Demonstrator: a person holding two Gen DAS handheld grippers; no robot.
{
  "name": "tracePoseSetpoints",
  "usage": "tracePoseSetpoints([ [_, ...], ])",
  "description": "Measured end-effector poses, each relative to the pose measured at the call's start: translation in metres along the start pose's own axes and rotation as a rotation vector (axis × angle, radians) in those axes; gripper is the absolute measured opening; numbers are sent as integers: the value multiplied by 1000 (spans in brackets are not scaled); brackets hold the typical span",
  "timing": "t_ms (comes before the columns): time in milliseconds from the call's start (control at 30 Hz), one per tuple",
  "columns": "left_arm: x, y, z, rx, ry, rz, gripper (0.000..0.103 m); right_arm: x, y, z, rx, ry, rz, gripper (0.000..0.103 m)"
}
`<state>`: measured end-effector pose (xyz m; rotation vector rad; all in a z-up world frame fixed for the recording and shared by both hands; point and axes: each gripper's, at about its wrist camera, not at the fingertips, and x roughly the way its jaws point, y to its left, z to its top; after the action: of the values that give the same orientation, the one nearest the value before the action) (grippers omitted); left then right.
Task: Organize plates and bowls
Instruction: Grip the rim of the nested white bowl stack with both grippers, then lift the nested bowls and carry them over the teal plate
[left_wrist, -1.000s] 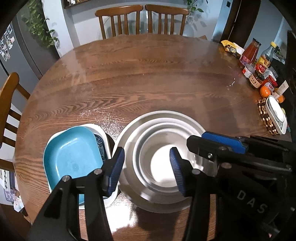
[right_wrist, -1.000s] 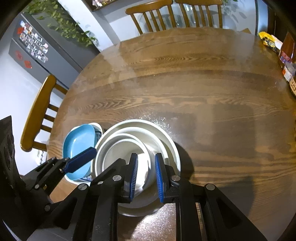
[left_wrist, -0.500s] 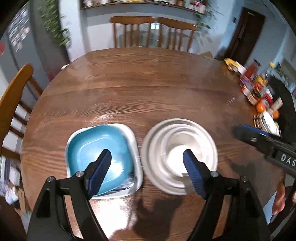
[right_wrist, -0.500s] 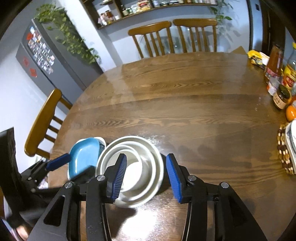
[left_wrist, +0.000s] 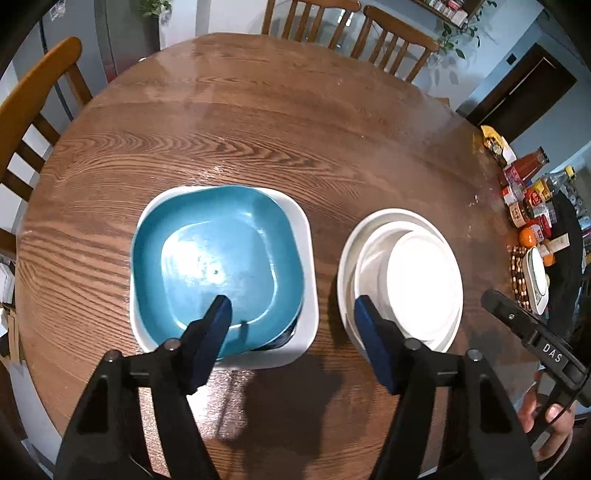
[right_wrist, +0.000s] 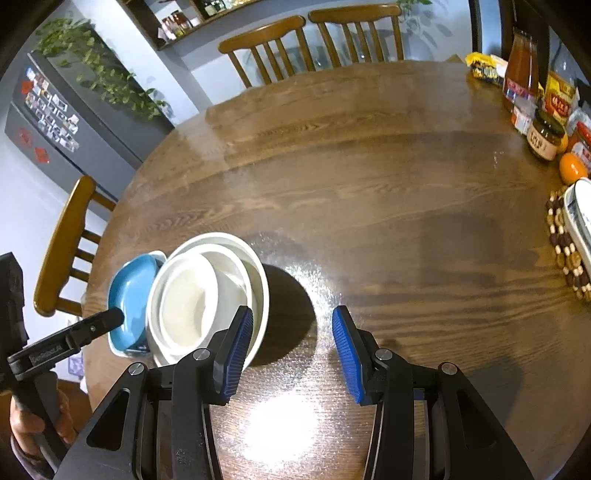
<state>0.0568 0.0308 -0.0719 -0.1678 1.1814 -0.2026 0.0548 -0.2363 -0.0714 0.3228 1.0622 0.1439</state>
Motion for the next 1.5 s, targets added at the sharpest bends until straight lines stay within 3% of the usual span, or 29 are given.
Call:
tracePoseSetpoints([
  [67, 3, -3, 2, 11, 2, 17, 59, 3, 0, -1, 4, 1, 6, 45],
  [333, 13, -6, 8, 27, 12, 45, 49, 19, -3, 2, 22, 32, 42, 45],
  [433, 18, -7, 10, 30, 21, 50, 38, 21, -4, 4, 22, 39, 50, 44],
  [700, 21, -10, 15, 41, 34, 45, 38, 31, -5, 4, 26, 88, 79, 34],
  [933, 32, -22, 18, 80, 61, 73, 37, 38, -3, 3, 26, 113, 78, 34],
  [1167, 44, -37, 17, 125, 82, 85, 11, 43, -6, 0, 50, 120, 101, 33],
  [1333, 46, -40, 17, 122, 76, 79, 2, 43, -12, -3, 84, 114, 136, 32],
  [1367, 46, -42, 16, 126, 68, 88, 2, 43, -12, -3, 88, 112, 147, 31],
  [1433, 44, -45, 16, 127, 53, 90, 2, 42, -8, -5, 85, 107, 169, 15],
  [1500, 43, -46, 14, 128, 45, 92, 2, 41, -2, -7, 61, 92, 146, 10],
])
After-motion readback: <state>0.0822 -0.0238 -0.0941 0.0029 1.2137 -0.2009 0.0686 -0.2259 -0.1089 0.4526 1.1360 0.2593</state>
